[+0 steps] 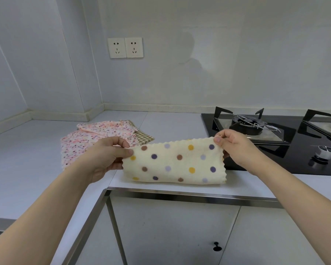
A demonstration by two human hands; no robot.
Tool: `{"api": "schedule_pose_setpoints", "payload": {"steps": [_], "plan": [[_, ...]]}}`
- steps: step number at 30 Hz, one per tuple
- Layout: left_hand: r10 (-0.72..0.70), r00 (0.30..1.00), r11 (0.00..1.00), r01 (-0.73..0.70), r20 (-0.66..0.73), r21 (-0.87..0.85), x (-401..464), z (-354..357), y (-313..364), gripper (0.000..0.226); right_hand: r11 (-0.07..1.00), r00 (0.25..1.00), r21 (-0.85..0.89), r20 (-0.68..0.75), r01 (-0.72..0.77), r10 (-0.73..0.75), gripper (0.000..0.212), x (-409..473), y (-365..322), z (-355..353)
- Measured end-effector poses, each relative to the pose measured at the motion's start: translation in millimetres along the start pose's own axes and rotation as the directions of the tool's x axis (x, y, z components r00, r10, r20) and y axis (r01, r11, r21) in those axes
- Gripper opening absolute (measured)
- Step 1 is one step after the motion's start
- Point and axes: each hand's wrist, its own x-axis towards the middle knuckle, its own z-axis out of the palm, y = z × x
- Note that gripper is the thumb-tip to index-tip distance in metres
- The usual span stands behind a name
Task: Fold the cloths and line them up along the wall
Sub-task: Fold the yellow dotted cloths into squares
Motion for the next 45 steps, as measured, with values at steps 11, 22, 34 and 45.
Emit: {"api": "schedule_pose_setpoints", "payload": {"steps": [11,22,34,45], "plan": [[-0.164,0.984,0.978,0.171,-0.066,0.119,51.7,-2.3,-9.3,0.009,0.885,0.991,-0.463,0.098,-0.036,0.091,0.016,87.7,8.6,33.3],[0.415,0.884,0.47,-0.412,0.217,0.781,76.3,75.4,-31.5,0.025,0.503,0.981,-0.843,0.175,0.192,-0.081,0.004,108.5,42.5,74.9],[0.11,0.991,0.477,-0.119,0.076,0.871,81.4,71.1,-21.5,0.026,0.869,0.996,-0.491,-0.09,-0.058,0.015,0.011,97.2,40.5,71.7],[-0.106,0.984,0.465,-0.08,0.145,0.882,79.1,79.1,4.8,0.031,0.875,0.974,-0.483,-0.188,0.022,-0.128,0.009,81.0,27.7,75.3]]}}
